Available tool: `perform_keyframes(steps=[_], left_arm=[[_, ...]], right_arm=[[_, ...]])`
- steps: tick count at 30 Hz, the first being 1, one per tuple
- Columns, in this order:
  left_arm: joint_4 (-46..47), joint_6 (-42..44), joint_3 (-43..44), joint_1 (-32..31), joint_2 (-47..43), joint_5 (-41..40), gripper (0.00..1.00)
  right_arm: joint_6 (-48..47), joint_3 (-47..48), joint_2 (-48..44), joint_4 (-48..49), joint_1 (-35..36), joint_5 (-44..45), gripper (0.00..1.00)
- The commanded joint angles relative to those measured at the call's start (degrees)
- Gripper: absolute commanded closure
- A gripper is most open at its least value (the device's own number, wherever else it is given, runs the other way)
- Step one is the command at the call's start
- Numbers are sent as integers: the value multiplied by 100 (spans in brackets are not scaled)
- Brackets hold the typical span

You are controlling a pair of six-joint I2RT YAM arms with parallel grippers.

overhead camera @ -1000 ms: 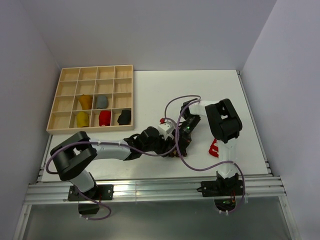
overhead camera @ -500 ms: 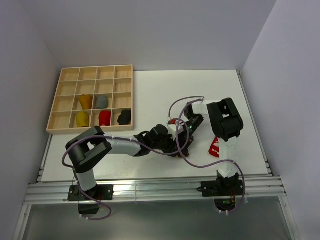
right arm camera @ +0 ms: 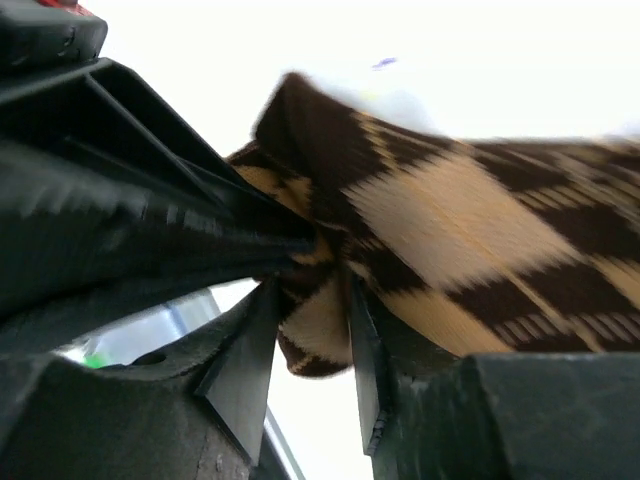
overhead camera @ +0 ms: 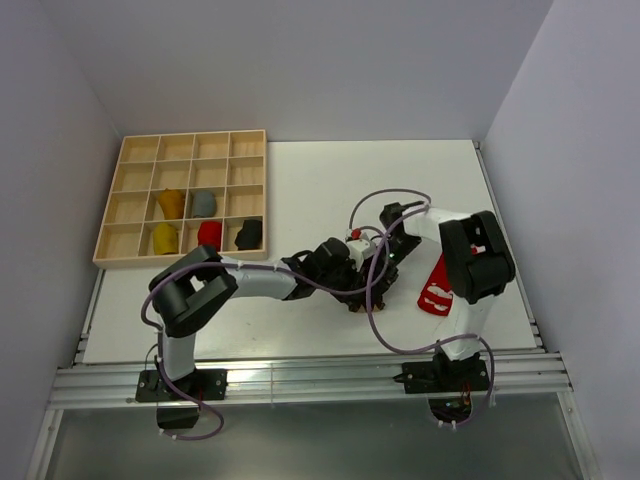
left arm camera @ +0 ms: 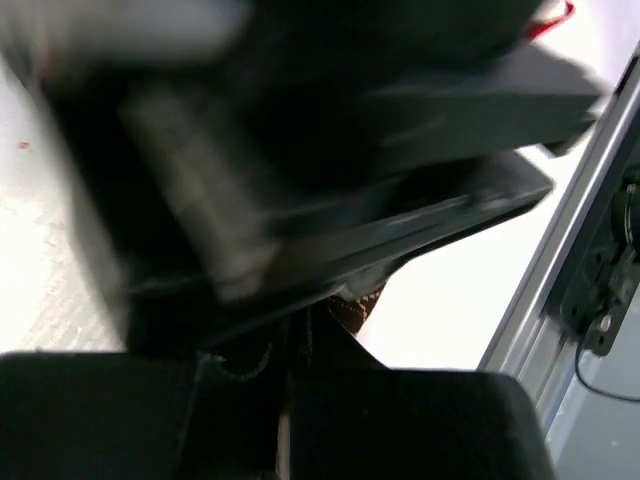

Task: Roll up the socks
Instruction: Roll the sock at the center of the board.

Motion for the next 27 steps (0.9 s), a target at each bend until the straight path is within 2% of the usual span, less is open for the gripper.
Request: perform_keyframes(steps=[1, 9, 13, 16, 19, 27], left_arm=[[-926, -285, 120, 40, 298, -23, 100], [-1787, -840, 779, 260, 622, 326, 100], [-2725, -1050, 1480, 383, 921, 555, 100], [-3201, -1217, 1894, 593, 1168, 1003, 100], [-3466, -1393, 2132, 778, 1361, 1557, 100], [-4080, -1569, 2607, 1051, 1836, 2156, 100]], right_arm=[[322, -133, -605, 1149, -308, 305, 58], [447, -484, -1468, 1608, -1266, 235, 57], [385, -1194, -2381, 2290, -1548, 620, 57], [271, -1844, -3205, 2871, -1557, 753, 55], [-123, -2276, -3937, 3049, -1557, 605, 52], [-1372, -2488, -4720, 2364, -1013, 533, 50]])
